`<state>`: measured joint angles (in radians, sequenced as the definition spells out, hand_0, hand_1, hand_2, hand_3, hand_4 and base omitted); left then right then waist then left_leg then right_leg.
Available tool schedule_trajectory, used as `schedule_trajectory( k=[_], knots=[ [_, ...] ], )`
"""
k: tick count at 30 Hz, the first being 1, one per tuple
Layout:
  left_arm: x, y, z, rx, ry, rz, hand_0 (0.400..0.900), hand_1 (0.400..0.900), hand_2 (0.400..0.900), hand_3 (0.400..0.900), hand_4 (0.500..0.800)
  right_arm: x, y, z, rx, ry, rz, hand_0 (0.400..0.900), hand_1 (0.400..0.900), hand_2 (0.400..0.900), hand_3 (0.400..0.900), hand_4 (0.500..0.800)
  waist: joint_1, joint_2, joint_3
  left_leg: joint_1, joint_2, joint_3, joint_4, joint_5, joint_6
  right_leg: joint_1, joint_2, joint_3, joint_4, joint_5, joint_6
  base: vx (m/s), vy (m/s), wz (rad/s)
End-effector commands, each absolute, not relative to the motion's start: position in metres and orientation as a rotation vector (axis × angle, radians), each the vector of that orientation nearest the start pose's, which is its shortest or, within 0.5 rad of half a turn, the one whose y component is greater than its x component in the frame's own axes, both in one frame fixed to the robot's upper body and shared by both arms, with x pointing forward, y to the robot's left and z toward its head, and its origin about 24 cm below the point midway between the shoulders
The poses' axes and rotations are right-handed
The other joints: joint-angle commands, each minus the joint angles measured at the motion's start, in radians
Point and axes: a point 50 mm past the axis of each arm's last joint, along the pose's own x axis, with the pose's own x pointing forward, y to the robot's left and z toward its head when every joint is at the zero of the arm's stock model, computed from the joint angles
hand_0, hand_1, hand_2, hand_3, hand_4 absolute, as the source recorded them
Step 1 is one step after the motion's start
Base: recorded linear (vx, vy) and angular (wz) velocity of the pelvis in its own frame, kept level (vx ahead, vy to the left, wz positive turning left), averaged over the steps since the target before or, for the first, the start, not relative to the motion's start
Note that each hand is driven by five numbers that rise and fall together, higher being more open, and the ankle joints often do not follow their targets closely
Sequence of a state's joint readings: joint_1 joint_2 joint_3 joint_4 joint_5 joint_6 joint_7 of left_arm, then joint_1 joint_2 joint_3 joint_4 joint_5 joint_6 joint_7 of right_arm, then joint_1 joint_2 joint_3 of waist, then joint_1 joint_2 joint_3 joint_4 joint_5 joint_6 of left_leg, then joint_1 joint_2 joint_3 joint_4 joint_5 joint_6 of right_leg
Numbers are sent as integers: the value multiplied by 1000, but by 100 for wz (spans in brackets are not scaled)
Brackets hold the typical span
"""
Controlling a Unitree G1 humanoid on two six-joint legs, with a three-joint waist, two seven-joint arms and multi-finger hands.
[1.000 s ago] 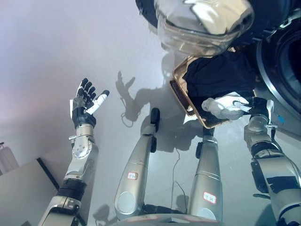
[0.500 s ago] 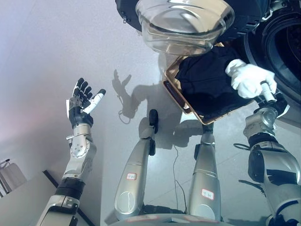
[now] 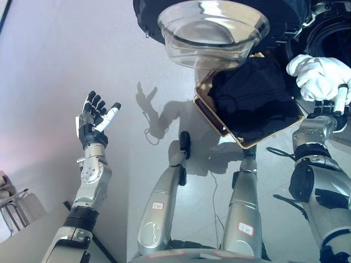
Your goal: Put the clothes in the basket into the washing machine.
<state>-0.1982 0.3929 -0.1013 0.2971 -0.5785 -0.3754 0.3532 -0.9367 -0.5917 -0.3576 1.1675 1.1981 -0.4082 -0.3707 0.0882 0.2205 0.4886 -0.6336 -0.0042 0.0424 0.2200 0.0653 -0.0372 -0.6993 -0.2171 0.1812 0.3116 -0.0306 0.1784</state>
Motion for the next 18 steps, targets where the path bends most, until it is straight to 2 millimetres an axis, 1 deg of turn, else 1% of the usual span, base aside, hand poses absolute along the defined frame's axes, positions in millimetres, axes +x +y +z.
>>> schedule_trajectory(
  k=[1, 4, 7, 9, 10, 14, 18],
  knots=[
    [276, 254, 84, -224, -345, 431, 900, 900, 900, 900, 800, 293, -424, 227, 975, -824, -1058, 400, 400, 400, 400, 500, -43, 57, -111, -10, 66, -91, 12, -34, -81, 53, -49, 8, -22, 29, -2, 33, -37, 3],
    [275, 255, 84, -218, -342, 429, 900, 900, 900, 900, 800, 279, -435, 250, 1005, -945, -1052, 400, 400, 400, 400, 500, -46, 58, -122, 2, 69, -92, -1, -30, -85, 58, -46, 6, -20, 26, -1, 19, -26, 3],
    [274, 259, 85, -207, -349, 435, 900, 900, 900, 900, 800, 264, -446, 265, 993, -1019, -1068, 400, 400, 400, 400, 500, -51, 57, -132, 5, 72, -93, -9, -17, -89, 58, -43, 6, -20, 32, -1, 1, -16, 2],
    [273, 261, 84, -202, -348, 444, 900, 900, 900, 900, 800, 256, -451, 275, 968, -1051, -1080, 400, 400, 400, 400, 500, -52, 55, -143, 19, 75, -94, -18, -25, -92, 66, -43, 2, -16, 17, -1, 19, -29, 5],
    [272, 262, 84, -199, -349, 448, 900, 900, 900, 900, 800, 252, -453, 278, 960, -1066, -1084, 400, 400, 400, 400, 500, -53, 54, -146, 19, 77, -94, -22, -14, -94, 66, -41, 1, -19, 26, -1, -17, -33, 5],
    [270, 267, 82, -197, -344, 468, 900, 900, 900, 900, 800, 240, -458, 290, 952, -1135, -1089, 400, 400, 400, 400, 500, -58, 48, -159, 34, 86, -96, -41, -5, -101, 74, -32, -4, -17, 22, -2, 1, -25, 2],
    [269, 271, 85, -184, -353, 479, 900, 900, 900, 900, 800, 229, -463, 293, 958, -1185, -1112, 400, 400, 400, 400, 500, -64, 42, -164, 44, 94, -99, -62, 6, -108, 78, -26, -10, -17, 19, -3, 2, -25, 2]
  ],
)
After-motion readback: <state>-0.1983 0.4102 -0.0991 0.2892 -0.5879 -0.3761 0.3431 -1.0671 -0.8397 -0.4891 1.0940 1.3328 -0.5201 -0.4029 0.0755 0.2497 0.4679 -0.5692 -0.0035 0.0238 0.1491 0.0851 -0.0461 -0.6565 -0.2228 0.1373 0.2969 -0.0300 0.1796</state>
